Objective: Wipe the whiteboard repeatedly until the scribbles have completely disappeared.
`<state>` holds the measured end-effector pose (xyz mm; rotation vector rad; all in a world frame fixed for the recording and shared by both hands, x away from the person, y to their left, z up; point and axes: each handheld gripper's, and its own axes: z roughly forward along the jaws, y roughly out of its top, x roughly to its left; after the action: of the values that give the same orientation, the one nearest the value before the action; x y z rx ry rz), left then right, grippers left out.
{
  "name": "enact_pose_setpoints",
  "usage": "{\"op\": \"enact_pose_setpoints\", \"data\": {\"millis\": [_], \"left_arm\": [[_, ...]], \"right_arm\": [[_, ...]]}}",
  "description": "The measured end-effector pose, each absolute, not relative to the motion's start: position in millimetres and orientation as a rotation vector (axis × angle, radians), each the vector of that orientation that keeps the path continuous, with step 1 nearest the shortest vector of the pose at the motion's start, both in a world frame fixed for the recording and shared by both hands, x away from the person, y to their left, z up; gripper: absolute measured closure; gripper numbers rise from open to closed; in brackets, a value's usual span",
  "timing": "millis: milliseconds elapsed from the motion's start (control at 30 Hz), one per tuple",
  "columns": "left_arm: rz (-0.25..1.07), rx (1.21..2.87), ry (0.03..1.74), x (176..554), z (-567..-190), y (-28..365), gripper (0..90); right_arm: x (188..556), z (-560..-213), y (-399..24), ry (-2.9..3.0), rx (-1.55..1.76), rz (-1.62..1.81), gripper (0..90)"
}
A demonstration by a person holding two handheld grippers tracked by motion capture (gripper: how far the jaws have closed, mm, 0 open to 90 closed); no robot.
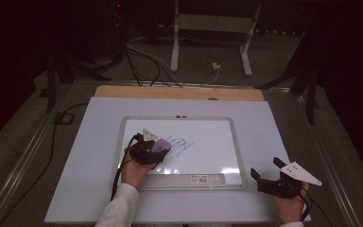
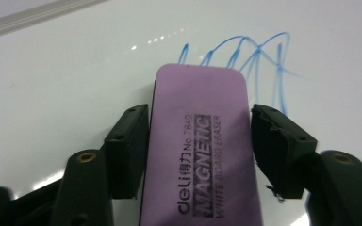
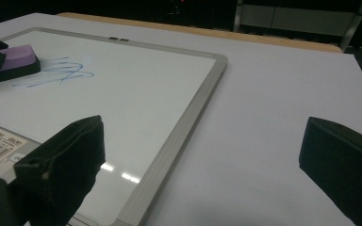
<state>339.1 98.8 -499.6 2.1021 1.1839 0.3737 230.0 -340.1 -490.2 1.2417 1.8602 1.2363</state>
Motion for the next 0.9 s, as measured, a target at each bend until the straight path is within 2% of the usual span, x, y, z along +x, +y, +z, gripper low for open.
{"op": "enact_pose_setpoints", "data": {"millis": [233,667,900], "left_arm": [[0.410,2.098,1.249,341.8,-497.9,114.3,41.9],[0.376,2.195,1.048,320.8,-496.5,71.5,42.0],[0.359,2.189,1.055,324.4,-496.9,74.1,42.0]], "right_arm": [[229.5,-489.9,-341.1,1.854,1.243,1.241,0.9],[230.2,-490.3,-339.3,1.862,1.238,1.238,0.9],[230.3,-490.3,-339.5,1.862,1.238,1.236,0.9]]}}
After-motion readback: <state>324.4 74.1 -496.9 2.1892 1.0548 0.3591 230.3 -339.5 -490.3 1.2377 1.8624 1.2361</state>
